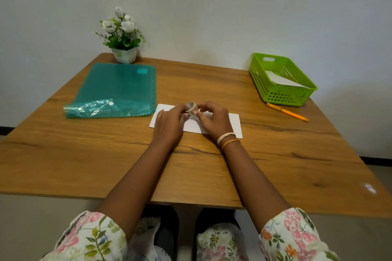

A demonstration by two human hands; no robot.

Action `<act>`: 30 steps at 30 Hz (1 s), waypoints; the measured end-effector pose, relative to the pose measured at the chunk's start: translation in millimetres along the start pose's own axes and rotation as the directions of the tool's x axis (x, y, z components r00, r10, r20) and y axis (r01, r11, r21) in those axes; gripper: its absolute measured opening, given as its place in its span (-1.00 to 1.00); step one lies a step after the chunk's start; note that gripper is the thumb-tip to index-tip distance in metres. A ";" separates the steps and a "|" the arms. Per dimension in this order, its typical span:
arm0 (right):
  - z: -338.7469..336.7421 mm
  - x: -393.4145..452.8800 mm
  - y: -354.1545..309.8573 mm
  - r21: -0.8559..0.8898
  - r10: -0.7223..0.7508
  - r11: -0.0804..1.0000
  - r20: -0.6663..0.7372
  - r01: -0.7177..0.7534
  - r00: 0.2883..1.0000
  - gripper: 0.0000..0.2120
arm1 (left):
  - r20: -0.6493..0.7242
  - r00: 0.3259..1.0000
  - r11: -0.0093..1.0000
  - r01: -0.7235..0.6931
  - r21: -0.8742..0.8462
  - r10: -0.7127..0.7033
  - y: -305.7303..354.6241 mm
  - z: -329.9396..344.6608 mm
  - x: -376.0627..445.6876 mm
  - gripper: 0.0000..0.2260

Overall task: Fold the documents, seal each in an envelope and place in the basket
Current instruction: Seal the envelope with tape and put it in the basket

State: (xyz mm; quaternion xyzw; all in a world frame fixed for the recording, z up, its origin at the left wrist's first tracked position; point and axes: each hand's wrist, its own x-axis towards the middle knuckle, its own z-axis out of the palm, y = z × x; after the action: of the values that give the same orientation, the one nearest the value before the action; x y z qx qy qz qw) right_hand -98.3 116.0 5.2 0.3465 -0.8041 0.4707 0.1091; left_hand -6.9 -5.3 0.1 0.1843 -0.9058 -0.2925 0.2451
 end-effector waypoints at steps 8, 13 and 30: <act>-4.3 1.9 4.7 0.161 0.154 0.976 -0.026 -0.148 0.988 -0.96 | 0.003 0.999 0.999 -0.036 0.040 0.036 5.8 -2.2 -1.5 -0.87; -4.1 -1.5 2.5 0.180 0.149 0.973 -0.021 -0.143 0.989 -0.93 | 0.013 0.999 0.995 -0.041 0.088 0.040 4.1 0.8 -3.2 -0.89; -10.4 7.9 11.0 0.386 0.243 0.898 -0.038 -0.210 0.969 -0.94 | -0.144 0.988 0.991 -0.037 0.132 0.056 4.5 2.5 23.6 -0.83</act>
State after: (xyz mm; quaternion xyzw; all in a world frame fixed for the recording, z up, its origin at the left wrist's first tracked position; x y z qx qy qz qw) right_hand -113.0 124.5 7.2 0.2446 -0.7275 0.6408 0.0190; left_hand -28.3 -11.9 9.0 0.1998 -0.9062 -0.2131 0.3057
